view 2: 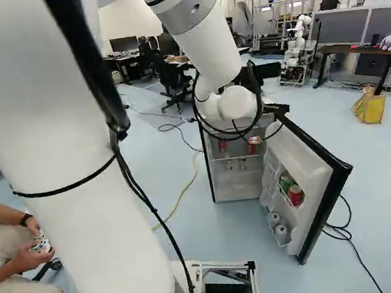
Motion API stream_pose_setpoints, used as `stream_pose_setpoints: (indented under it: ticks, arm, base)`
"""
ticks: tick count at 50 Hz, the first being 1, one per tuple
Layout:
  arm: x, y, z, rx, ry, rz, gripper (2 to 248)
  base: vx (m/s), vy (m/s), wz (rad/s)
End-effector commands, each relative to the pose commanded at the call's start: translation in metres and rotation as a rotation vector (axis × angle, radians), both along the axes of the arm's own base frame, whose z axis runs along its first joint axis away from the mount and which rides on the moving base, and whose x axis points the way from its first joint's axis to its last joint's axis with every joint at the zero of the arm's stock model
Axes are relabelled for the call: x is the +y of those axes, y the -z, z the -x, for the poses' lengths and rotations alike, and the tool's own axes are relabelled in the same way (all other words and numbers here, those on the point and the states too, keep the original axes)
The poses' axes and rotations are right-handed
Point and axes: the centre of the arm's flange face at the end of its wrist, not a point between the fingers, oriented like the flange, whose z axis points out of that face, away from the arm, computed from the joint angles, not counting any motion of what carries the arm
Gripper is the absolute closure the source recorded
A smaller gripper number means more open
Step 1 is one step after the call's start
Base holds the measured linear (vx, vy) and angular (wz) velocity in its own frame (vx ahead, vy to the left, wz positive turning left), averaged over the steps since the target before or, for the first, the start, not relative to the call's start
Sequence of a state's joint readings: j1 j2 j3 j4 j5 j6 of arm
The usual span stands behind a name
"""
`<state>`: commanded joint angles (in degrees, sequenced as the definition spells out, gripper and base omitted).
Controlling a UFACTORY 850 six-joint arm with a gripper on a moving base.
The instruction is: Grab a drink from the fridge
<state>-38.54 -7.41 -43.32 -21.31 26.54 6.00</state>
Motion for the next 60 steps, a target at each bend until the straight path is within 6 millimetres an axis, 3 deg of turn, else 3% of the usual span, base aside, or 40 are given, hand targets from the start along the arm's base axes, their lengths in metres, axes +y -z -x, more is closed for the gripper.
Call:
stream_pose_setpoints:
  ticks: [21, 60]
  arm:
    - [-0.016, -0.018, 0.001, 0.009, 0.063, -0.012, 3]
    - [-0.078, -0.051, 0.0, 0.006, 0.256, -0.081, 3]
  base:
    - [0.0, 0.0, 0.0]
    - [0.0, 0.0, 0.0]
